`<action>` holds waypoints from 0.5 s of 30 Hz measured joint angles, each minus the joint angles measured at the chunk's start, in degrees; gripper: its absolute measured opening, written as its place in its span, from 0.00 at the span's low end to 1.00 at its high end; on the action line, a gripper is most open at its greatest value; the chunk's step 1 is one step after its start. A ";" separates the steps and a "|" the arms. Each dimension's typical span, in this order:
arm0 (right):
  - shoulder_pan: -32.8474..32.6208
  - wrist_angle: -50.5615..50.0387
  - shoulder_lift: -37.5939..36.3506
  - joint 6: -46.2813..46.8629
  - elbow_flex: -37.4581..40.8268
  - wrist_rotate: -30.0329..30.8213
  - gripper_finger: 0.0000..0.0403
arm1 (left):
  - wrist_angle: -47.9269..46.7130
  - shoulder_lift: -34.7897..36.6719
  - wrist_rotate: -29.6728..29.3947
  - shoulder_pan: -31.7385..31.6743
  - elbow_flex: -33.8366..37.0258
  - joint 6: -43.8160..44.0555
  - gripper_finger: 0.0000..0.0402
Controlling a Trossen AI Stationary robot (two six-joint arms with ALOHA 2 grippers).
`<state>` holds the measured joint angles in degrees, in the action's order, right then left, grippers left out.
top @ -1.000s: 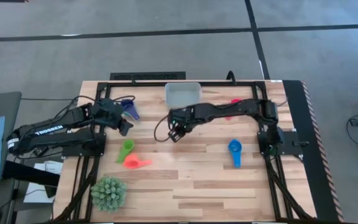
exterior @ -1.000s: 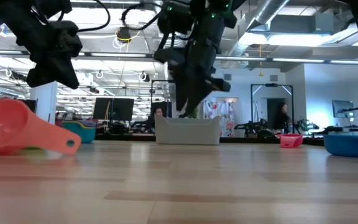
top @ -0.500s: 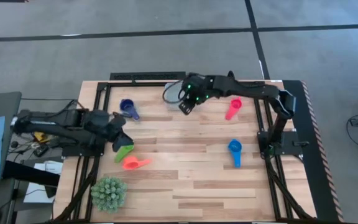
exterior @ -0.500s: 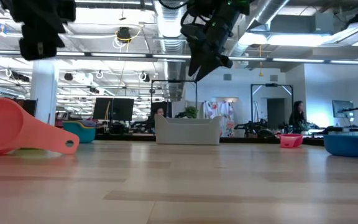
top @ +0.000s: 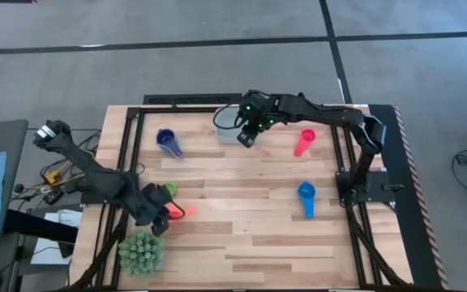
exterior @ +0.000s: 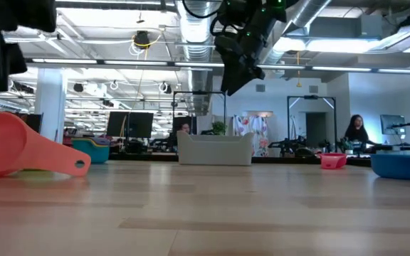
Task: Nest measuring cups in basket
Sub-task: Stack the orange measuring cup on the navy blue measuring cup
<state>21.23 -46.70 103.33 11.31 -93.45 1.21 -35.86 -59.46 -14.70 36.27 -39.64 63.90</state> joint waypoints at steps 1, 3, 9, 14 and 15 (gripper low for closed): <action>0.02 0.20 0.00 -0.62 0.00 0.00 0.39 | -0.23 -1.16 -0.06 0.36 -0.04 0.74 0.25; 0.02 0.64 0.00 -1.34 0.00 0.00 0.40 | -3.20 -3.74 -0.04 0.71 -0.82 2.26 0.25; -0.18 0.36 0.00 -2.43 0.00 -0.45 0.41 | -13.45 -10.91 0.74 0.81 -5.03 0.47 0.25; -0.78 0.46 0.00 -2.45 0.00 -1.46 0.40 | -16.70 -15.51 0.37 0.81 -6.54 -1.58 0.24; -0.97 0.44 0.00 -2.45 0.00 -1.44 0.39 | -16.70 -16.15 0.35 0.79 -6.54 -1.83 0.24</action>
<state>20.26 -46.26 103.33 8.86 -93.45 -0.23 -52.56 -75.61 -14.35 37.06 -46.17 62.06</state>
